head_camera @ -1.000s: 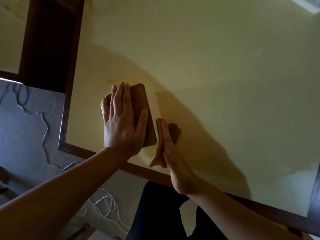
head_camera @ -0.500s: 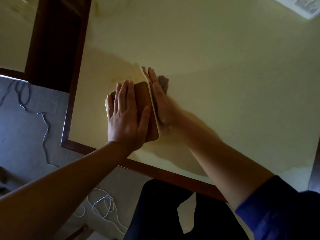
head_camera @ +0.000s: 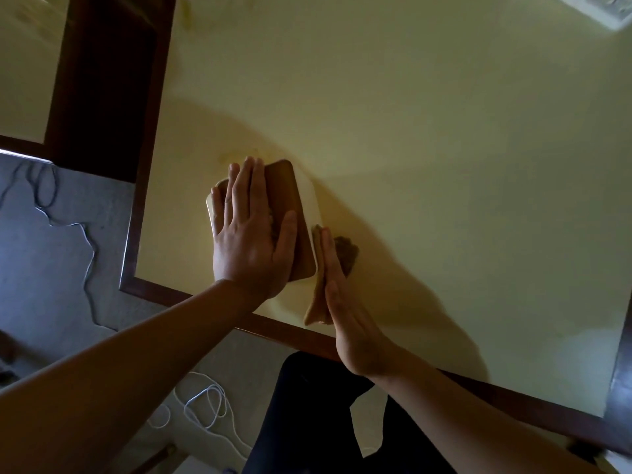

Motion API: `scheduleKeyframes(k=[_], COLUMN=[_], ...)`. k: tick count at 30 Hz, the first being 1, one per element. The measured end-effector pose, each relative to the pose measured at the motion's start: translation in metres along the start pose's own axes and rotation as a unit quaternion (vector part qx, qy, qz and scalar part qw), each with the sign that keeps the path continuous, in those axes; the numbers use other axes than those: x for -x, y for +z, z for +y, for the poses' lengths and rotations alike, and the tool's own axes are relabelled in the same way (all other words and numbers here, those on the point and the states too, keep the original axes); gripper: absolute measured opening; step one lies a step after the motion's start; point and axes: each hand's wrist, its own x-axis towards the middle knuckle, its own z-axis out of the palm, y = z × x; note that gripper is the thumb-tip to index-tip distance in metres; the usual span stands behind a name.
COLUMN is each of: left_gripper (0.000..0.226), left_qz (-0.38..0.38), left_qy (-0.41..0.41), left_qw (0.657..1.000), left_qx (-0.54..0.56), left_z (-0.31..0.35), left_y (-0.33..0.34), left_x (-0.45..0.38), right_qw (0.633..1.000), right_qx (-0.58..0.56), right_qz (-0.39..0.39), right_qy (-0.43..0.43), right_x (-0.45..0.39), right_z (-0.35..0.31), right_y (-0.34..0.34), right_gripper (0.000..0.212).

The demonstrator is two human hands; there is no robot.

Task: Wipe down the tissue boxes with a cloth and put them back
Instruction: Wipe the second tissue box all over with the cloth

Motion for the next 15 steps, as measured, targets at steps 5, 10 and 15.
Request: scheduleKeyframes(k=[5,10,15], left_gripper=[0.078,0.079,0.078], left_qz=[-0.001,-0.001,0.002], left_qy=[0.002,0.001,0.001], left_qw=[1.000,1.000,1.000], left_qx=[-0.004,0.000,-0.002], left_z=[-0.001,0.000,0.001], left_y=[0.001,0.000,0.000], left_x=[0.000,-0.001,-0.001], right_qw=[1.000,0.998,0.999], right_qx=[0.021,0.056,0.025], right_qz=[0.007,0.022,0.014], right_qy=[-0.001,0.002,0.017], right_x=[-0.046,-0.124,-0.151], right_z=[-0.008,-0.010,-0.022], right_y=[-0.012,-0.023,-0.029], right_gripper=[0.057,0.053,0.065])
